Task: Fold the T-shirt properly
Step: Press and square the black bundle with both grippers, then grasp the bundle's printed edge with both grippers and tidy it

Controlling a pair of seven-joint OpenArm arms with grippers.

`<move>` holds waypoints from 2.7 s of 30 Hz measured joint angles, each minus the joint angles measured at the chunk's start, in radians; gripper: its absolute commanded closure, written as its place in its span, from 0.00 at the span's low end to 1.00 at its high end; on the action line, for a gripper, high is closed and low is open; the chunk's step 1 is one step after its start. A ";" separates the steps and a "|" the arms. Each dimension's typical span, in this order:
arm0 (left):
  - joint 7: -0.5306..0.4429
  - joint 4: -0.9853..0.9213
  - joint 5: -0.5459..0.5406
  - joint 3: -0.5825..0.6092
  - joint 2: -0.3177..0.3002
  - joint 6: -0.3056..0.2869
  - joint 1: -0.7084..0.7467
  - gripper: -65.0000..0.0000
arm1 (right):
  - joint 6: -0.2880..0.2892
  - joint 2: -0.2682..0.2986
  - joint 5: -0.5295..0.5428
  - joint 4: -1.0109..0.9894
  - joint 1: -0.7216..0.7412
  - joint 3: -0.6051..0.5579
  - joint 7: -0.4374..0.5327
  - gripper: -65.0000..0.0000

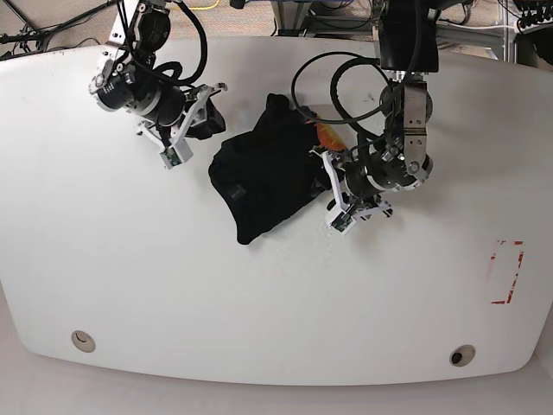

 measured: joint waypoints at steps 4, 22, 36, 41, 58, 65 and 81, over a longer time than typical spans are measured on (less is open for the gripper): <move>-0.005 0.003 -0.003 -0.015 -0.003 0.003 0.031 0.59 | 0.000 -0.008 -0.111 -0.014 0.028 -0.038 0.022 0.77; 0.045 0.190 -0.024 -0.014 0.008 0.003 0.243 0.59 | 0.000 0.031 -0.237 -0.343 0.219 -0.156 0.173 0.77; 0.095 0.249 -0.013 -0.011 0.003 0.000 0.254 0.59 | 0.001 0.077 -0.230 -0.339 0.298 -0.182 0.153 0.77; 0.105 0.324 -0.003 -0.012 -0.014 0.000 0.232 0.59 | 0.002 0.114 -0.230 -0.190 0.252 -0.129 0.100 0.77; 0.089 0.320 -0.002 0.040 0.050 0.003 0.137 0.59 | 0.001 0.010 0.131 0.051 0.077 0.035 -0.011 0.76; 0.091 0.233 -0.001 0.059 0.073 0.003 0.144 0.59 | 0.000 -0.064 0.138 0.049 0.035 -0.025 -0.023 0.76; 0.000 0.112 -0.012 0.056 0.026 0.004 0.141 0.59 | 0.000 -0.085 -0.131 -0.029 0.016 -0.188 0.101 0.77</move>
